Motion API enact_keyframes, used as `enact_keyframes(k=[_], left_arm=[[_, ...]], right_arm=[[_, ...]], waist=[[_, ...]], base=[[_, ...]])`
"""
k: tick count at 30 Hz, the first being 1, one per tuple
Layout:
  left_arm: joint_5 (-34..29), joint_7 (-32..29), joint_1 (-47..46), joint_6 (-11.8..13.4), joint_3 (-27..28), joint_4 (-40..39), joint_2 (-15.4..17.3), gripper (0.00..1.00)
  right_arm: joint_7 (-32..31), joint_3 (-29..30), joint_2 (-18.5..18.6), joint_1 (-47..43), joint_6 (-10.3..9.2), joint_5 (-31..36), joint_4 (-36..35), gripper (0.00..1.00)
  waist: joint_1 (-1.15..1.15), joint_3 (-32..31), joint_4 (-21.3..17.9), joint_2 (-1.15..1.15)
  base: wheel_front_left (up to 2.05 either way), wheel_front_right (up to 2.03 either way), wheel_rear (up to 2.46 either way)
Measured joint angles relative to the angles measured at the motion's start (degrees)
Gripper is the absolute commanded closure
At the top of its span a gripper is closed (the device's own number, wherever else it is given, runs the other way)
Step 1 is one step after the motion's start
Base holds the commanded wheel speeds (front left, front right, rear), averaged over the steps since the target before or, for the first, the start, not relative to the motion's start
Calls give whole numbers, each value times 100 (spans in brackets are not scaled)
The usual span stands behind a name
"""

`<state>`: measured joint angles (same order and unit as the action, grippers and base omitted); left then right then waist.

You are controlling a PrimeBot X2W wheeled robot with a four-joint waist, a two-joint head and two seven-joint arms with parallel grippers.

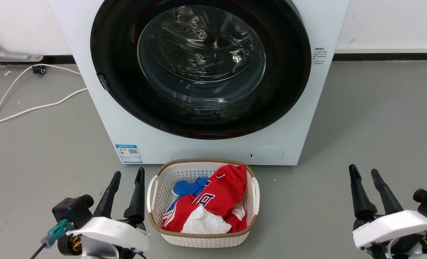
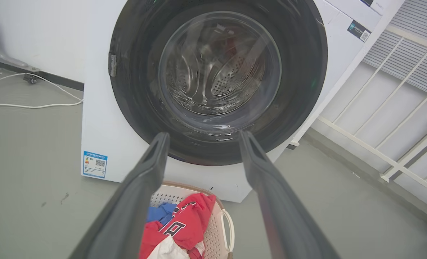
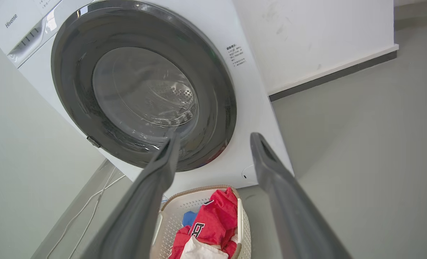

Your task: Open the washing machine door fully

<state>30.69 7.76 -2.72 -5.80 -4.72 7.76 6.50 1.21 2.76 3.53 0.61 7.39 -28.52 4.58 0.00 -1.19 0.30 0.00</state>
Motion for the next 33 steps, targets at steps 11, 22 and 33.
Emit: enact_keyframes(k=[11,22,33], left_arm=[[-739,167,-3,73,-201,-80,114,0],[-1255,310,-4,134,-291,-76,182,0],[-1606,455,-4,135,-316,-34,180,0]], right_arm=[[-26,16,-8,-52,1,751,-121,0],[-25,23,-24,-68,1,1400,-233,0],[22,45,-45,-115,2,1905,-268,0]], waist=[[0,-17,16,0],[0,-36,7,0],[0,-55,10,0]], base=[[0,0,0],[0,0,0],[0,0,0]])
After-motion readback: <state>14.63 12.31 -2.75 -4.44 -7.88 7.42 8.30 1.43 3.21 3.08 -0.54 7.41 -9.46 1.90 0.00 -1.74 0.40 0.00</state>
